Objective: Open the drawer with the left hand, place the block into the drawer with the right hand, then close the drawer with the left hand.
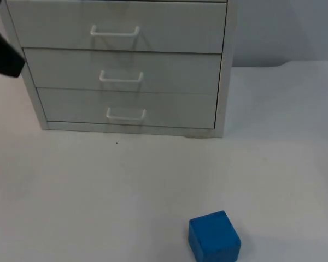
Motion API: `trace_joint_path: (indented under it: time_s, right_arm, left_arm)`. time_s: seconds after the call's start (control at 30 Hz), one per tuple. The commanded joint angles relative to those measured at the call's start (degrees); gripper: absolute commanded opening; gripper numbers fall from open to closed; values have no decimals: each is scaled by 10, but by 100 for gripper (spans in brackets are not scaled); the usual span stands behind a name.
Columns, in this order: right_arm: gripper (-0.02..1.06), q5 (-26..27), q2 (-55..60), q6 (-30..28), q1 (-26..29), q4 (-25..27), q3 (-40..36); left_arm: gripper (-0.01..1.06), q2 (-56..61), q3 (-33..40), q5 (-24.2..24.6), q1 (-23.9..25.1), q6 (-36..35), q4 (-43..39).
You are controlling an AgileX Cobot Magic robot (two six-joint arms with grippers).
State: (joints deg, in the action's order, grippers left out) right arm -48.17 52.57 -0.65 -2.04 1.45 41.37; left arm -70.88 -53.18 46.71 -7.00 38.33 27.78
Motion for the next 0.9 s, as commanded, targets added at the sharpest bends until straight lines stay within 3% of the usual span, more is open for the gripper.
trace_joint_path:
  time_s: [0.0,0.23,0.43,0.6,0.87]
  right_arm:
    - [105,5,-2,-1,5,2,3]
    - [105,8,-2,-1,5,2,3]
    - [105,11,-2,-1,5,-1,3]
    - [105,12,-2,-1,5,-1,3]
    - [105,13,-2,-1,5,-9,3]
  left_arm:
    - [47,-25,-40,-6,-45,9,-36]
    - [47,-108,-94,-16,-177,17,-212]
    - [54,-171,-94,-24,-250,15,-340]
    - [55,-227,-94,-49,-290,0,-387]
    - [54,-294,-93,-75,-291,-19,-464]
